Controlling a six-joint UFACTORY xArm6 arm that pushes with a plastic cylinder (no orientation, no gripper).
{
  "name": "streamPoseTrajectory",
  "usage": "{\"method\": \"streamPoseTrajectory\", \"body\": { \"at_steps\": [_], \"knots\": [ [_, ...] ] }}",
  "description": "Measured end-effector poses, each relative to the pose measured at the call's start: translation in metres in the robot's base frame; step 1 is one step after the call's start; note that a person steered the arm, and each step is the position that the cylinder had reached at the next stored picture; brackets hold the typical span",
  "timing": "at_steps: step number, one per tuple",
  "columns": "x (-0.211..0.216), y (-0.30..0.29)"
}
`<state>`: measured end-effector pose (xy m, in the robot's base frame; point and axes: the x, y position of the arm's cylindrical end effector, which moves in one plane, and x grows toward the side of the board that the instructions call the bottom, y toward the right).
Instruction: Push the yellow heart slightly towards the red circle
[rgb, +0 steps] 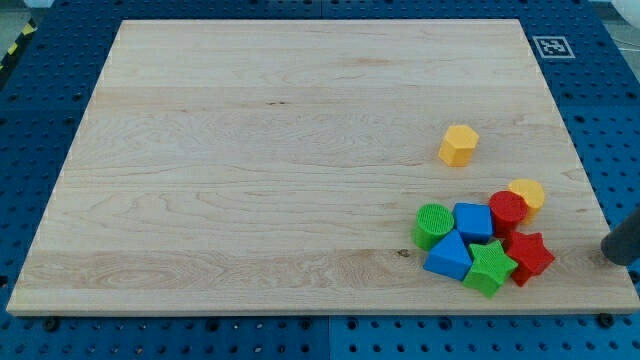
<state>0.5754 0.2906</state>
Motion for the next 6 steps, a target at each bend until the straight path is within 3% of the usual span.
{"method": "streamPoseTrajectory", "body": {
  "at_steps": [4, 6],
  "knots": [
    [0.000, -0.055],
    [-0.026, -0.069]
  ]
}}
